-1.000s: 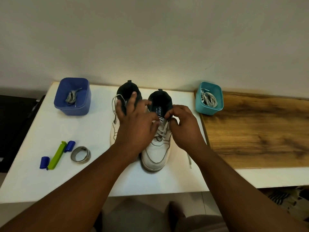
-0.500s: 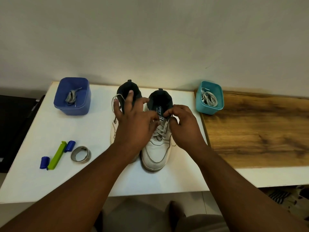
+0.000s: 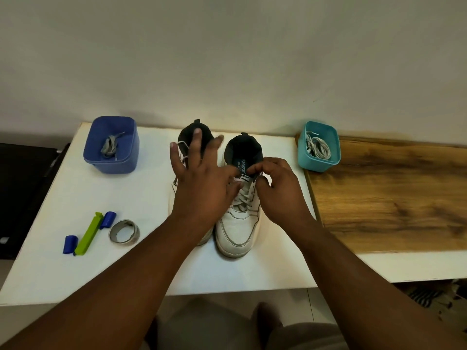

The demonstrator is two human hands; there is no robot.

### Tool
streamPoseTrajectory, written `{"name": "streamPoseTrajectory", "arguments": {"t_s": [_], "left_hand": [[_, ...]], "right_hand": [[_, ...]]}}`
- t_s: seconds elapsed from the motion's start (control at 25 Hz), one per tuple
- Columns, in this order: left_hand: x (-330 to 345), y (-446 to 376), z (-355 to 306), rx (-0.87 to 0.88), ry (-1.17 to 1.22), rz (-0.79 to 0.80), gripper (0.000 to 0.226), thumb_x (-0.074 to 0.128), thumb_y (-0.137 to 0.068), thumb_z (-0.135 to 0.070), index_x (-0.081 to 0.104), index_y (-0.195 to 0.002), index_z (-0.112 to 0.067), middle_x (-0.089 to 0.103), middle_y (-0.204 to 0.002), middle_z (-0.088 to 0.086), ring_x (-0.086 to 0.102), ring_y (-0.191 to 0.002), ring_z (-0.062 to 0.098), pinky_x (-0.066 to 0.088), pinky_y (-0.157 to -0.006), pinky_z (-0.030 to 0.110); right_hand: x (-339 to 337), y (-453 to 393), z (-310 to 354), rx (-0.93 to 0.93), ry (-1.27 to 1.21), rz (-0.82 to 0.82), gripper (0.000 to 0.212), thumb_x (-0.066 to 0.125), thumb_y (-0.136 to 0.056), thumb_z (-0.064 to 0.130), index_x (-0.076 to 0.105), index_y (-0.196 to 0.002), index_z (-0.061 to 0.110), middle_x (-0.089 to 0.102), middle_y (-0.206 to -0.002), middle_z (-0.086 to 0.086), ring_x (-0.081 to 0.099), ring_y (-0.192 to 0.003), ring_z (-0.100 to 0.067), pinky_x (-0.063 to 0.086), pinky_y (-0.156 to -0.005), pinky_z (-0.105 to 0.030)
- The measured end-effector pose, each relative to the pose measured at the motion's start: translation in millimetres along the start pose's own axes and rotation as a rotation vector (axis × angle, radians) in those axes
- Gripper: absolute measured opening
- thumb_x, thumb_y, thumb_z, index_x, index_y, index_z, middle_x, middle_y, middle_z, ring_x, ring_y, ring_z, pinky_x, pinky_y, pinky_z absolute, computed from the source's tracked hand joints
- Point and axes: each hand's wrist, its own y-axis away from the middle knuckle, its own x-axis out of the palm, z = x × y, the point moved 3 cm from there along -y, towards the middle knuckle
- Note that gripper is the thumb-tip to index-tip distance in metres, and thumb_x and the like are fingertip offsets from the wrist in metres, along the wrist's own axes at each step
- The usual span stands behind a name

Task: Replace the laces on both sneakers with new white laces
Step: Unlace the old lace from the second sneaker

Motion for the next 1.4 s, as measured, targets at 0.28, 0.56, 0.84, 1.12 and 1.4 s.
{"name": "streamPoseTrajectory", "arguments": {"t_s": [0.28, 0.56, 0.84, 1.12, 1.4], "left_hand": [[-39, -6, 27, -0.402, 0.094, -0.28, 0.034, 0.037, -0.101, -0.037, 0.062, -0.112, -0.017, 0.058, -0.131, 0.008, 0.035, -0.142, 0.032, 0.019, -0.115, 0.063], [-29, 1, 26, -0.319, -0.113, 0.086, 0.06, 0.068, -0.084, -0.028, 0.049, -0.14, -0.022, 0.031, -0.158, 0.014, 0.008, -0.153, 0.041, 0.004, -0.116, 0.071], [-14, 0, 3, -0.047, -0.018, 0.163, 0.031, 0.056, -0.095, -0.031, 0.065, -0.122, -0.045, 0.052, -0.146, -0.009, 0.014, -0.155, 0.03, -0.004, -0.116, 0.071], [-15, -3, 8, -0.121, 0.051, 0.153, 0.031, 0.059, -0.094, -0.025, 0.068, -0.117, -0.043, 0.061, -0.136, -0.013, 0.02, -0.153, 0.027, -0.007, -0.115, 0.07], [-17, -2, 11, -0.14, 0.096, 0.129, 0.032, 0.059, -0.095, -0.021, 0.067, -0.116, -0.044, 0.061, -0.136, -0.015, 0.019, -0.154, 0.026, -0.009, -0.116, 0.068]], "right_hand": [[-2, 2, 3, 0.046, -0.001, -0.01, 0.024, 0.06, -0.097, 0.012, 0.074, -0.107, 0.03, 0.055, -0.134, 0.003, 0.053, -0.125, -0.008, 0.043, -0.099, -0.013], [11, 11, 16, -0.13, 0.469, 0.195, 0.021, 0.063, -0.097, 0.043, 0.073, -0.115, 0.04, 0.015, -0.171, -0.003, -0.007, -0.158, -0.035, -0.002, -0.125, -0.054], [2, 13, 17, -0.115, 0.565, -0.025, 0.029, 0.046, -0.096, 0.034, 0.07, -0.105, 0.021, 0.05, -0.147, -0.009, 0.034, -0.142, -0.033, 0.02, -0.12, -0.055], [-10, 13, 19, -0.111, 0.541, -0.041, 0.029, 0.059, -0.095, 0.032, 0.064, -0.122, 0.027, 0.036, -0.16, -0.012, 0.019, -0.153, -0.038, 0.014, -0.124, -0.059], [-8, 6, 11, -0.111, 0.527, -0.106, 0.019, 0.054, -0.097, 0.031, 0.071, -0.106, 0.027, 0.054, -0.144, -0.003, 0.039, -0.142, -0.033, 0.023, -0.119, -0.06]]}}
